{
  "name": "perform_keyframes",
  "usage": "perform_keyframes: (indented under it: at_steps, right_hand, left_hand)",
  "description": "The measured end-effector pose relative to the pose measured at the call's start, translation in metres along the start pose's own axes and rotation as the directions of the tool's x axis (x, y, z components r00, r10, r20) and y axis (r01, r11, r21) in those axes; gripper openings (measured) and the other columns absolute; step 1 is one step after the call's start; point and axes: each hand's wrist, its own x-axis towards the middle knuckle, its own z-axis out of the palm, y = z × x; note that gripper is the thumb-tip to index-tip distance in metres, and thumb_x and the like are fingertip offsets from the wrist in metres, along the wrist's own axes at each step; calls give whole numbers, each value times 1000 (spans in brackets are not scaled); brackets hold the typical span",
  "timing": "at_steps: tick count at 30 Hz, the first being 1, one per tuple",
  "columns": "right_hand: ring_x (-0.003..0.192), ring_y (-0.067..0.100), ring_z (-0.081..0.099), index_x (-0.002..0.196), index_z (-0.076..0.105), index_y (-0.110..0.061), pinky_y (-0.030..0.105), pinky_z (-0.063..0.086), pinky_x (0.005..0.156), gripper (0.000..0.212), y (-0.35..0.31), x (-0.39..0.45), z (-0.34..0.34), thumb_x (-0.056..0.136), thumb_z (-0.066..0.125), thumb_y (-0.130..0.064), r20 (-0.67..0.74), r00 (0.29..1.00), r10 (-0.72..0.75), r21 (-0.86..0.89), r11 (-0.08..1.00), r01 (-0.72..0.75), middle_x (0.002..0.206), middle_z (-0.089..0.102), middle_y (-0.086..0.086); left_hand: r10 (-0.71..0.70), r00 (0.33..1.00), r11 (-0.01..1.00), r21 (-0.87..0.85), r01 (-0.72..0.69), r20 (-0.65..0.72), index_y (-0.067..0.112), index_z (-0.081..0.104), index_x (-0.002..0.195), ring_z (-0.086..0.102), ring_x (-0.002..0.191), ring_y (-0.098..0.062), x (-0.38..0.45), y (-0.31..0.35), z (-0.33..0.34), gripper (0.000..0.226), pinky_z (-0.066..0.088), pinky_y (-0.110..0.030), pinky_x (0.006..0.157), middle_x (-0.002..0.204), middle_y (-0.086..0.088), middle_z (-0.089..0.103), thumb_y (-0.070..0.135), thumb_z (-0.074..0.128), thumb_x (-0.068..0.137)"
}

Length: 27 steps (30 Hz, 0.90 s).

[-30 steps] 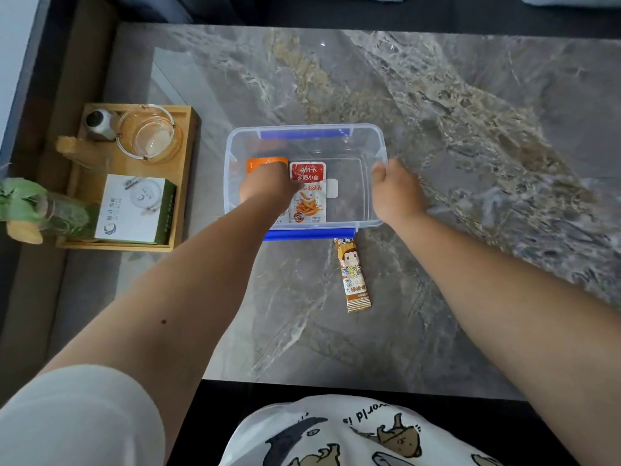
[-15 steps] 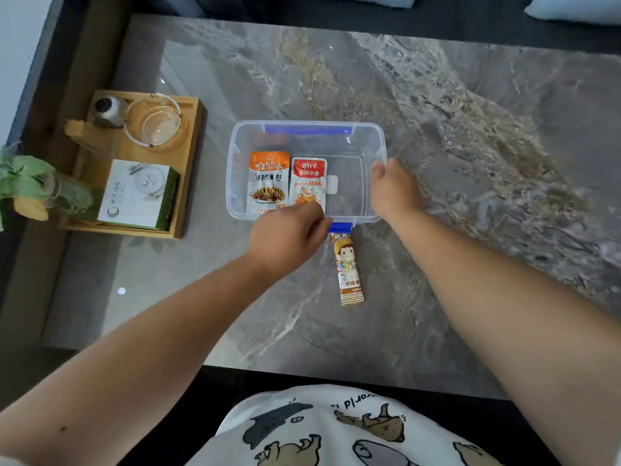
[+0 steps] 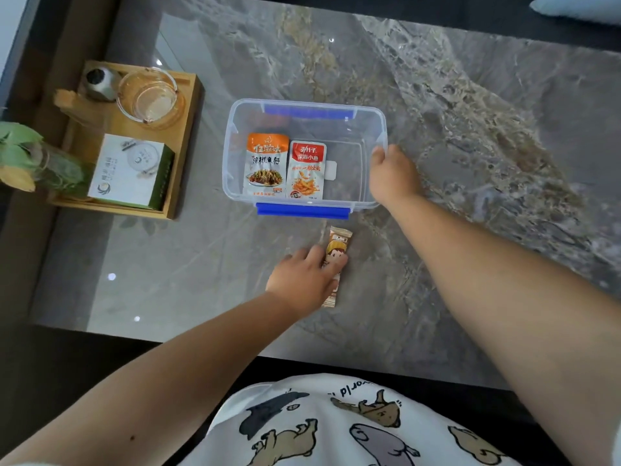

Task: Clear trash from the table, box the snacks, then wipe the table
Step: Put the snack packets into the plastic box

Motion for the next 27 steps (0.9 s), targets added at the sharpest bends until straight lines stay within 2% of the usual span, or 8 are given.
perform_keyframes:
  at_steps: [4,7,13,16,19,23,25,27]
  right_hand:
    - [69,26,46,102,51,-7,34,32,60,42,-1,-1,0,97,26,-41,1,1000,5,-11,1000,-5,82,50,5]
    - [65,24,45,102,51,-8,33,31,56,42,-2,-2,-2,97,26,-41,4,1000,8,-5,1000,-8,80,49,4]
    - [61,18,46,100,51,-10,32,30,53,41,-2,-3,-4,97,25,-42,18,1000,2,2,1000,-2,73,47,0]
    - [63,20,46,101,50,-10,33,32,57,41,-2,-4,-4,97,26,-43,27,1000,14,17,1000,-15,70,44,-3]
    - [60,20,42,101,50,-9,32,28,56,40,-2,-4,-4,97,28,-42,20,1000,11,33,999,-11,71,42,-2]
    - [61,20,42,103,51,-8,32,28,55,41,-2,-5,-5,97,29,-42,16,1000,6,35,999,-7,76,45,1]
    - [67,24,45,104,51,-8,33,30,58,42,-2,-5,-5,97,28,-42,21,1000,7,22,1000,-7,82,52,5]
    - [74,29,51,105,51,-7,33,32,62,42,-3,-6,-6,98,28,-42,31,1000,5,26,1000,-5,91,59,12]
  left_hand:
    - [-25,1000,999,-28,25,6,38,14,146,49,106,-29,-16,-5,-2,58,46,-40,82,124,-6,46,51,36,95]
    - [-121,993,991,-63,121,-4,26,2,149,54,108,-29,-7,3,-7,71,49,-40,81,126,-7,49,58,32,94]
    - [-339,935,919,-174,353,105,13,21,144,57,106,-28,16,14,-10,60,49,-39,77,121,-10,60,43,43,97]
    - [-428,888,813,-359,459,167,17,39,126,62,91,-27,20,12,-15,37,50,-36,69,106,-8,65,34,49,95]
    - [-431,874,704,-521,482,226,20,51,113,63,87,-25,18,4,-22,23,53,-36,71,94,-3,64,32,53,94]
    - [-361,890,622,-640,451,277,23,55,106,61,85,-15,8,-2,-43,17,49,-27,68,100,0,60,34,58,93]
    - [-306,899,504,-748,432,313,28,54,102,64,81,-12,0,-4,-59,15,52,-26,64,96,4,65,38,59,92]
    - [-246,921,311,-875,370,302,28,57,98,69,77,-13,-7,-6,-81,15,57,-32,65,87,4,71,39,63,89]
